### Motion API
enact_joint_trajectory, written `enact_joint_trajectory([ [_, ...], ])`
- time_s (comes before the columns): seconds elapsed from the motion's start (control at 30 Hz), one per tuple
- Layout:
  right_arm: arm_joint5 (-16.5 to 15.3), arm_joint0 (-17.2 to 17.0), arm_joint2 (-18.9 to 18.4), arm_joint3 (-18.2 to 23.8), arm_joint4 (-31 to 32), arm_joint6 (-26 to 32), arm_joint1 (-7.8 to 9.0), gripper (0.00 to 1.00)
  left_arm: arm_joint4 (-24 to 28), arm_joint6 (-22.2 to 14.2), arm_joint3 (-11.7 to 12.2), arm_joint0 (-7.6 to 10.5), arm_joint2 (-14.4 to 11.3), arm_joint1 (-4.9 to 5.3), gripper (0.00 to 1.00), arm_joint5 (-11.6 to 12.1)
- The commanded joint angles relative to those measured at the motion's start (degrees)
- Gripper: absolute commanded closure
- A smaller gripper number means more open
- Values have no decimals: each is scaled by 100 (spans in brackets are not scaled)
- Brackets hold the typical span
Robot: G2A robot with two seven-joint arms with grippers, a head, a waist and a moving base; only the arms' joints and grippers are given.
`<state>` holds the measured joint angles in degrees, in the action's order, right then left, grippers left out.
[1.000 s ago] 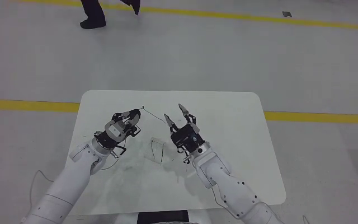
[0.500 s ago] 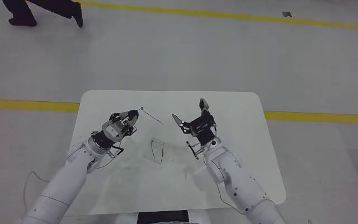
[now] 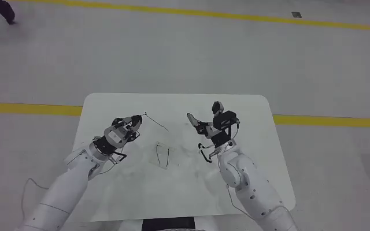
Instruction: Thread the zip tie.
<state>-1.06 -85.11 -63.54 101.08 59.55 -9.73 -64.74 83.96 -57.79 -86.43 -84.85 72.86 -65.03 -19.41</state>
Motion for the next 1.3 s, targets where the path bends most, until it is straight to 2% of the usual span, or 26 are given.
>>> enact_joint_trajectory([
  [0.0,122,-10,-186,-18,-539,-16,-21,0,-54,-166,-104,-33,51,34,100,-7],
  [0.13,184,-51,-469,-6,-1034,65,-37,0,-57,-298,-223,-66,144,99,100,-7],
  [0.2,108,-84,-506,43,-1250,105,-48,0,-48,-371,-224,-72,139,124,100,-7],
  [1.27,108,-84,-506,43,-1250,105,-48,0,-41,-379,-211,-72,142,132,100,-7],
])
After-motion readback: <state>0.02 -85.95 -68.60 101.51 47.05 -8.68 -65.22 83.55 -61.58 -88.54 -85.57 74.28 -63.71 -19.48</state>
